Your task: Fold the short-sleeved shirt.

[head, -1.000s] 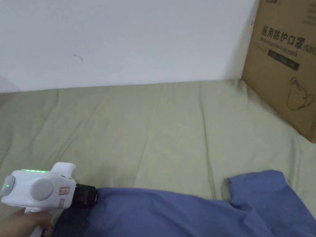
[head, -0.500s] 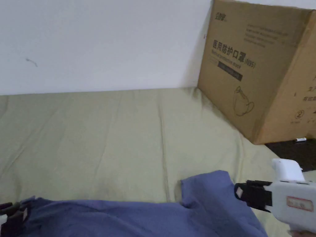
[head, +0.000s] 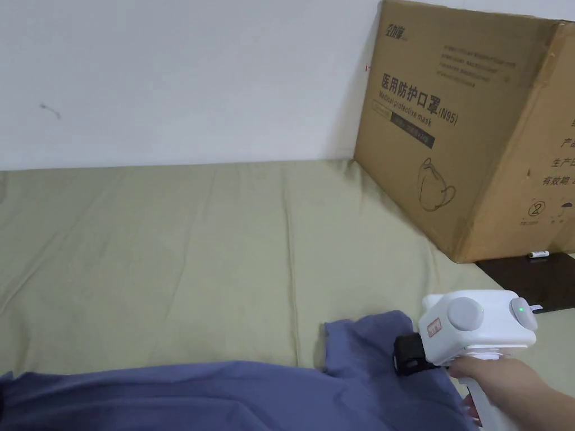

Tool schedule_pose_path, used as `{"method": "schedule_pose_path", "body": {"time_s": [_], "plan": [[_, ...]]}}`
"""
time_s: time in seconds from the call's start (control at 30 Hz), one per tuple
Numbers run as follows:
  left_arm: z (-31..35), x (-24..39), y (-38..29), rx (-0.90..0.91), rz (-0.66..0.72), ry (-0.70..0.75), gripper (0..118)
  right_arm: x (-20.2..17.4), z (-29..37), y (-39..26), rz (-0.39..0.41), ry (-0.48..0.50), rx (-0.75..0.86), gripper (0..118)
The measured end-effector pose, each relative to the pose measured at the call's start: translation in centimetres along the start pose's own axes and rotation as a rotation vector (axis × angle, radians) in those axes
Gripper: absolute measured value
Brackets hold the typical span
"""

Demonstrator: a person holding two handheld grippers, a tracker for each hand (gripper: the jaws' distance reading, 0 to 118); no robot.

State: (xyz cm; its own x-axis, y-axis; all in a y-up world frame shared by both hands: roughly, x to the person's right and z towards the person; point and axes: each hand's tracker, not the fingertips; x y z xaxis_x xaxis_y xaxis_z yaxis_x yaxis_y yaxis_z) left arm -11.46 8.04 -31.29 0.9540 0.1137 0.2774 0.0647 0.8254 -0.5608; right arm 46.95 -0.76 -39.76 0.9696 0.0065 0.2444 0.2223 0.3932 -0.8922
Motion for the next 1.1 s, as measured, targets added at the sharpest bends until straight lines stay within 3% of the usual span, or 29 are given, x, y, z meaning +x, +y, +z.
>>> {"method": "schedule_pose_path", "body": {"time_s": [0.03,0.1,0.13,0.23,0.3,0.47,0.8,1.1], "plan": [[0.2,-0.1,0.0,-0.008,-0.002,0.007,2,-0.9,1.2,-0.5,0.022,0.015,0.023,1],[0.8,-0.2,0.1,-0.021,0.001,0.022,2,-1.4,2.5,-1.1,0.059,0.082,0.019,1],[1.3,-0.3,0.2,-0.022,0.009,0.032,2,-1.6,3.6,-1.5,0.056,0.070,0.040,1],[3.7,-0.8,1.0,-0.005,0.051,0.038,2,-1.4,9.1,-3.0,-0.026,0.068,0.258,1],[5.3,-1.0,2.2,0.021,0.064,0.053,2,-0.6,13.9,-3.4,-0.064,0.130,0.376,1],[10.0,-0.9,8.5,0.115,0.023,0.077,2,0.2,25.6,-1.3,0.024,0.128,0.512,1],[16.9,-0.6,24.1,0.287,-0.018,0.085,2,-1.1,44.4,7.4,0.026,0.128,0.774,1],[15.2,-1.2,35.4,0.405,0.050,0.118,2,-4.2,52.3,19.1,-0.027,0.099,0.966,1]]}}
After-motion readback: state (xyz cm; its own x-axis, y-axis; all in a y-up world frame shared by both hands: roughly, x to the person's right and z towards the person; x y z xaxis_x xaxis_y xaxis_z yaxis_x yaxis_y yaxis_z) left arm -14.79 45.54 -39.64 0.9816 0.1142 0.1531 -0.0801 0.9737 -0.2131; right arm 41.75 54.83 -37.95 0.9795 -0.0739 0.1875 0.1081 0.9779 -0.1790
